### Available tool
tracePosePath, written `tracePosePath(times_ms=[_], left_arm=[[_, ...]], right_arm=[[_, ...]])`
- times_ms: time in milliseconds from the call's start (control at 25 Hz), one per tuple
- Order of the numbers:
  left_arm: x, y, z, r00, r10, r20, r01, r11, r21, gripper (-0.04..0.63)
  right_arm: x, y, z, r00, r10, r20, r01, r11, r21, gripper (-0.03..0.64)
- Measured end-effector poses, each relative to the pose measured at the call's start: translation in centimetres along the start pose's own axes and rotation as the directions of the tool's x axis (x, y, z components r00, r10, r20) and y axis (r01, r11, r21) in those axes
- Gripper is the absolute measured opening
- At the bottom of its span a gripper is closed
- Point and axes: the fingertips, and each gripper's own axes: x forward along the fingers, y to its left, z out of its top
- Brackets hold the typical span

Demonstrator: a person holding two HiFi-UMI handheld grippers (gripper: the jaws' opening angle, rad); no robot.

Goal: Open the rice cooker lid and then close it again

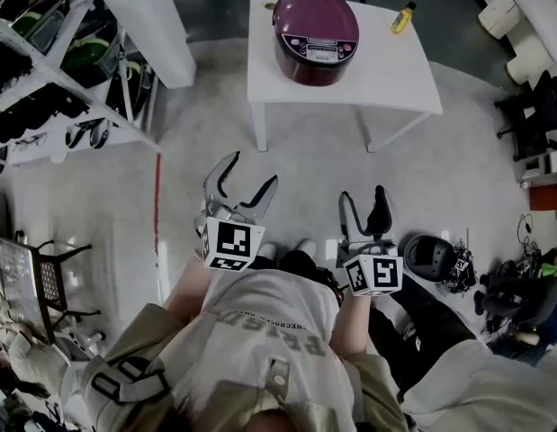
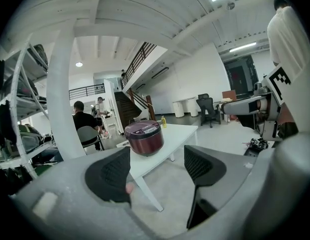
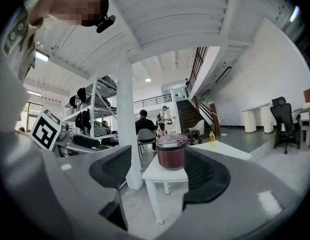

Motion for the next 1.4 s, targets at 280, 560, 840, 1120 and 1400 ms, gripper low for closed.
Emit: tracePosePath(times_ms=[280,560,840,1120,1400], left_arm=[[2.9,1.0,-1.2,0.999,0.025,-0.037,-0.025,1.000,-0.012,0.347],[7.6,2.6,-0.1,0.996,0.078,-0.047,-0.079,0.997,-0.018,0.347],[13.4,3.0,2.7,0.990,0.132,-0.052,-0.134,0.991,-0.026,0.347],[18.0,3.6,4.7,0.978,0.198,-0.059,-0.202,0.978,-0.050,0.347],[21.4,3.6,5.5,0.967,0.241,-0.083,-0.244,0.969,-0.032,0.348]], right_arm=[[3.3,-2.2,-0.5,0.999,0.018,-0.030,-0.019,1.000,-0.014,0.310],[8.6,-5.0,0.0,0.996,0.082,-0.047,-0.084,0.995,-0.050,0.316],[14.1,-9.1,1.1,0.983,0.173,-0.064,-0.177,0.982,-0.066,0.321],[19.0,-12.2,1.4,0.962,0.262,-0.078,-0.267,0.961,-0.068,0.322],[22.7,-13.4,1.4,0.922,0.371,-0.109,-0.381,0.920,-0.090,0.328]])
